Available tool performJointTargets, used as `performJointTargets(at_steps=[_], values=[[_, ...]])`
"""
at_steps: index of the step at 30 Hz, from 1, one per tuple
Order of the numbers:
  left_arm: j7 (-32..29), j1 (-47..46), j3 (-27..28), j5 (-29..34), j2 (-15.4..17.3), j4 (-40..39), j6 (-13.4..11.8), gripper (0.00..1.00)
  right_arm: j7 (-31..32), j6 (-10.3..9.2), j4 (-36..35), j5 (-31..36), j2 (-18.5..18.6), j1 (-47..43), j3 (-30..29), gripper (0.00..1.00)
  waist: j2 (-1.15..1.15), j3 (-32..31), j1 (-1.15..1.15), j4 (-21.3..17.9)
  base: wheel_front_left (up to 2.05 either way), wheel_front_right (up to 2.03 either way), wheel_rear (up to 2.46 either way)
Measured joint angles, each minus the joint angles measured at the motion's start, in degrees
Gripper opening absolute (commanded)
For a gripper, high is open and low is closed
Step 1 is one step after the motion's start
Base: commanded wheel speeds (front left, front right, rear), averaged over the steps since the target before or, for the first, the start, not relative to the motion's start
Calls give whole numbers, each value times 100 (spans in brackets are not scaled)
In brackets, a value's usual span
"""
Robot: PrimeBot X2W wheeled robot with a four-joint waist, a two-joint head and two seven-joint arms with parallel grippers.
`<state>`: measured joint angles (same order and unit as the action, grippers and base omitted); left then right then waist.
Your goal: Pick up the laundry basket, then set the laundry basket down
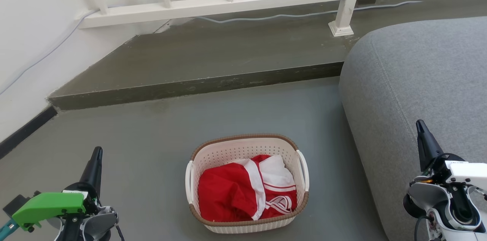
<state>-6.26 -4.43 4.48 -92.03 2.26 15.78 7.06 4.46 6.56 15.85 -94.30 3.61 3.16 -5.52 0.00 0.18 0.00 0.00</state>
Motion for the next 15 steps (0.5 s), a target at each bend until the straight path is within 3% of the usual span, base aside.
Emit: performJointTargets(at_steps=[15], values=[[0,0,0,0,-1,0,0,0,12,0,0,0,-1,0,-3,0,0,0,0,0,0,0,0]])
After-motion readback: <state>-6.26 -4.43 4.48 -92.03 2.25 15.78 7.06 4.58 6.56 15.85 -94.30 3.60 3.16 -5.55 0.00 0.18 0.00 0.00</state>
